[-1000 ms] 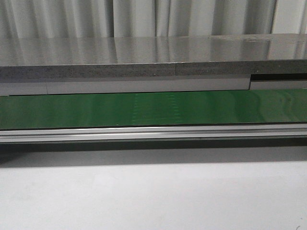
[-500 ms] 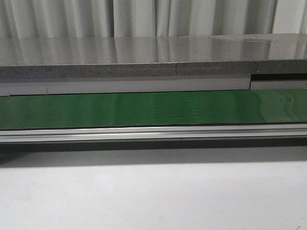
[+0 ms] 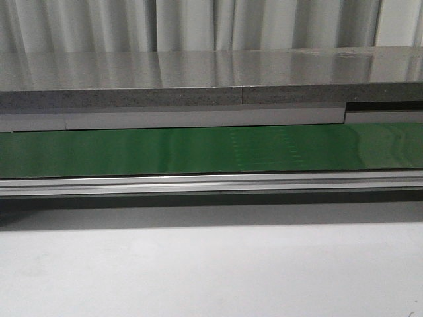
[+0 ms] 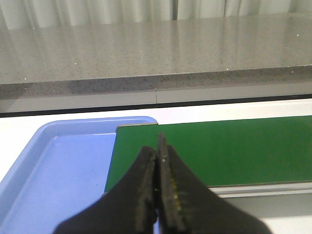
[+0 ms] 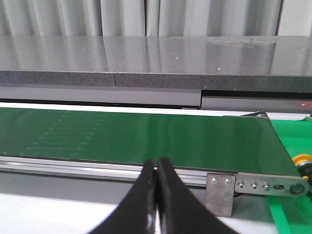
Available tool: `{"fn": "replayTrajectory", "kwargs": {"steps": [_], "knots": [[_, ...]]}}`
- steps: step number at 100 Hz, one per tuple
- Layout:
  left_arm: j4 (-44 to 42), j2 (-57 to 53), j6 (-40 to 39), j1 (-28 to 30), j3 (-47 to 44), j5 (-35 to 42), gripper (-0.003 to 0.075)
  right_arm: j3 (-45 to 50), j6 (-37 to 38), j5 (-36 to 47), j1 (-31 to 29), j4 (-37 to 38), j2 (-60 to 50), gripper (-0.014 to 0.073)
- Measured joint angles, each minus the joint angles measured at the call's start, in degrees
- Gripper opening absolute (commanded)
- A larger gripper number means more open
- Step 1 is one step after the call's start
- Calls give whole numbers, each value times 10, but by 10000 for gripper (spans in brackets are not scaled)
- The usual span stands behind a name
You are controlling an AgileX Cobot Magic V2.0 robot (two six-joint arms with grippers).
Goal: Move button from left to right
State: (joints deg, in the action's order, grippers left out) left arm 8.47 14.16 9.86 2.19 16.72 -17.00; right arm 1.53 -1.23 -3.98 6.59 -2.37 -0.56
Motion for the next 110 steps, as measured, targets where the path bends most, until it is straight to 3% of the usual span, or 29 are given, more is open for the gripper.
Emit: {"fn": "replayTrajectory", "kwargs": {"steps": [37,54,71,110], "knots": [[0,0,0,0,0,0,-20,0,0,0,0,0,0,-67],[-26,-11,-28,0,-5,47,-20,0,0,0,0,0,0,-67],[-94,-51,-114,-9,-43,95,-20,0,0,0,0,0,0,-67],[-112,-135,-143,-36,-152,102,-20,0,0,0,0,0,0,-67]]}}
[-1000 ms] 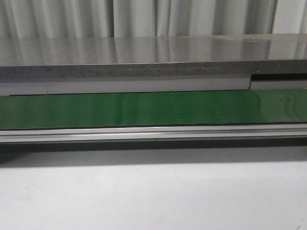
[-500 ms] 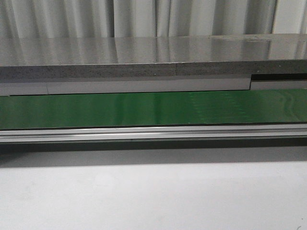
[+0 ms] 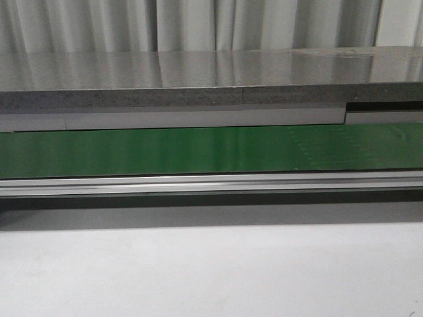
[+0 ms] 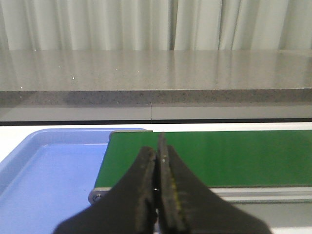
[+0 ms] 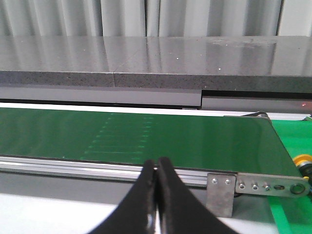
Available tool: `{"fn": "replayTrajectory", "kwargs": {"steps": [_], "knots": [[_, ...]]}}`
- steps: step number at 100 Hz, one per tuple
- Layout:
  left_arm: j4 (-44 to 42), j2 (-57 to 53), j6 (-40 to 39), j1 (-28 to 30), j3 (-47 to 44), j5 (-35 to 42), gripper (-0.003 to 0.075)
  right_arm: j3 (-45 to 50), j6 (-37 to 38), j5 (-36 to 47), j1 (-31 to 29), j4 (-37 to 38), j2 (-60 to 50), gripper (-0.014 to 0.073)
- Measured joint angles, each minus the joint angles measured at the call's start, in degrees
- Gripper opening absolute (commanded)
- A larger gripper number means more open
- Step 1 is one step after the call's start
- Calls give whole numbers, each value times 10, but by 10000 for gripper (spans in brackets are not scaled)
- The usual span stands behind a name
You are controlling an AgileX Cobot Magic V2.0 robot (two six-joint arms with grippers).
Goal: Move button from left to right
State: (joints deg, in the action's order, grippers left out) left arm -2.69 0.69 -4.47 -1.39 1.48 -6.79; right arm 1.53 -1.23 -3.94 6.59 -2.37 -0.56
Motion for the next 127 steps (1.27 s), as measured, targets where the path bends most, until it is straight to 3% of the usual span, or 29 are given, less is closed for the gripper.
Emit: {"fn": "replayTrajectory", "kwargs": {"steps": [28,127], "knots": [[1,-8,-1,0,-15,59,-21,0,0,0,0,0,0,-67],[2,-8,-1,0,-15,63,-21,0,0,0,0,0,0,-67]]}}
